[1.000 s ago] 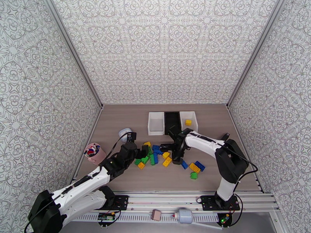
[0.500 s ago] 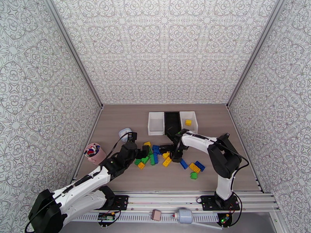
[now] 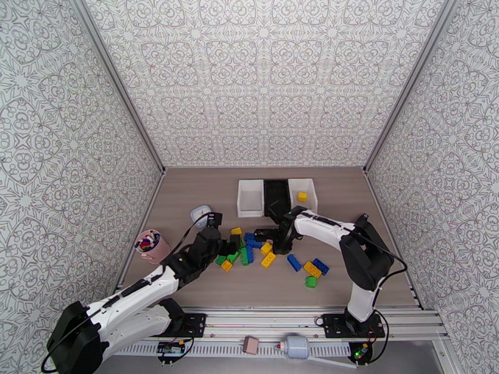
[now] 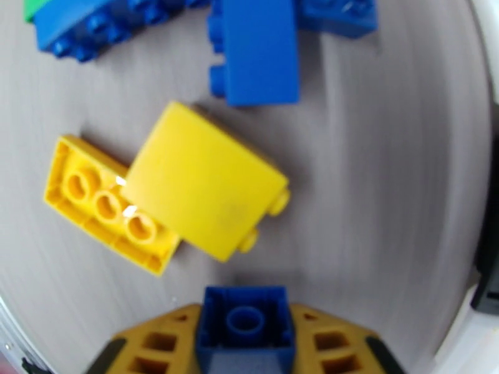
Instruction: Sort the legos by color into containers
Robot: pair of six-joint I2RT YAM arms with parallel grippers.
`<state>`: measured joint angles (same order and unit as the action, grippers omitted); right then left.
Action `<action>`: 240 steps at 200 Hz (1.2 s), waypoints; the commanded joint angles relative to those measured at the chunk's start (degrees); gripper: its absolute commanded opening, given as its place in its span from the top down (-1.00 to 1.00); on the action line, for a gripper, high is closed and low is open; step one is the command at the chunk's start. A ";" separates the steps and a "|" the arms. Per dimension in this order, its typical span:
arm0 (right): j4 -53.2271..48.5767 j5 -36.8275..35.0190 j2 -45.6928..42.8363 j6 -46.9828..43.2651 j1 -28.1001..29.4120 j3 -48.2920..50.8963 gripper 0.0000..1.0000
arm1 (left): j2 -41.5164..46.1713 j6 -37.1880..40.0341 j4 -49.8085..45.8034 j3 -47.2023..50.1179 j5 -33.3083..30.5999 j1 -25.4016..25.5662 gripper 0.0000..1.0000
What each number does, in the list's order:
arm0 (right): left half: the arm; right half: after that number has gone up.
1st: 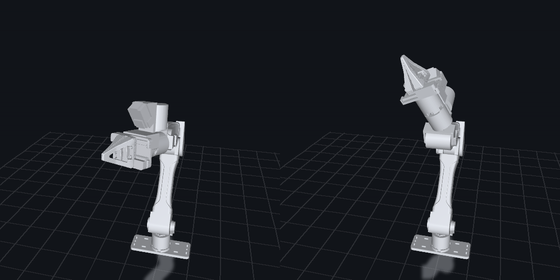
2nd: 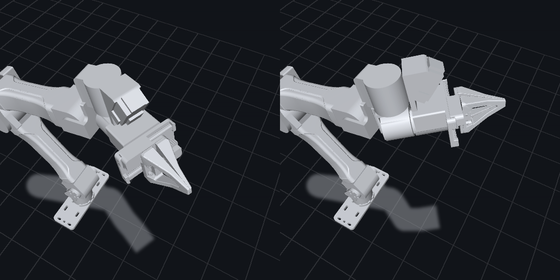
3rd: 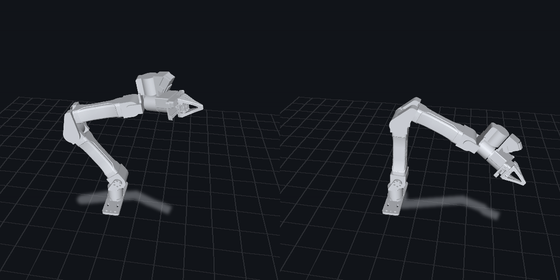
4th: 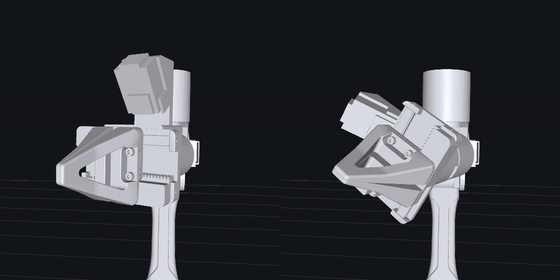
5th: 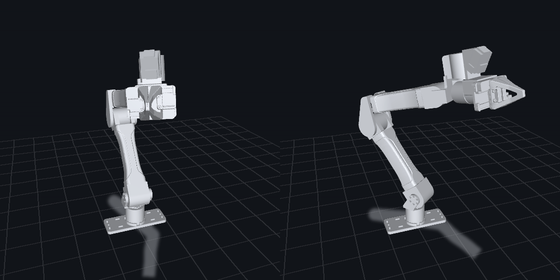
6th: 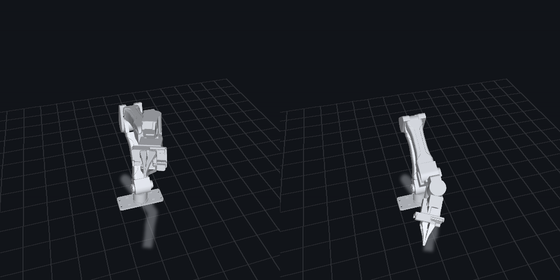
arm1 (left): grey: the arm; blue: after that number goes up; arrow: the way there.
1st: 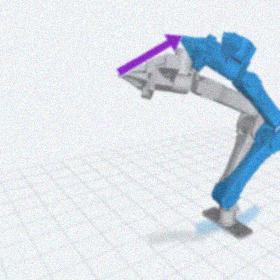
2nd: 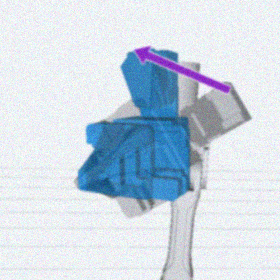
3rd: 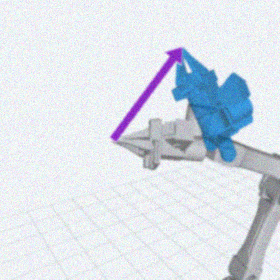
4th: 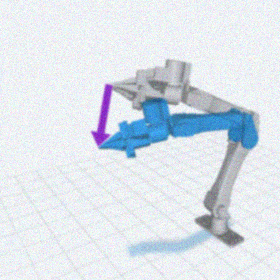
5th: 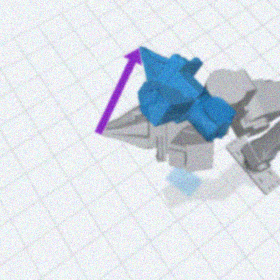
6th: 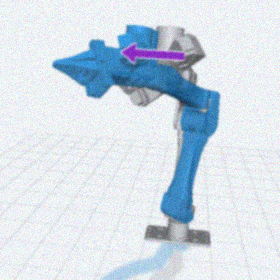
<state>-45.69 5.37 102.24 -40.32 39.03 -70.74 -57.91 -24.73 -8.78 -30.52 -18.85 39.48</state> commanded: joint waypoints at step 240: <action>57.03 -11.67 9.01 50.45 -9.96 -2.18 0.08 | -6.20 7.03 2.11 -6.87 10.07 -8.31 -0.99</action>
<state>10.22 -5.61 112.38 10.55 29.28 -71.59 -65.06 -16.86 -4.69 -35.92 -9.19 31.70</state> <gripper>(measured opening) 0.364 0.996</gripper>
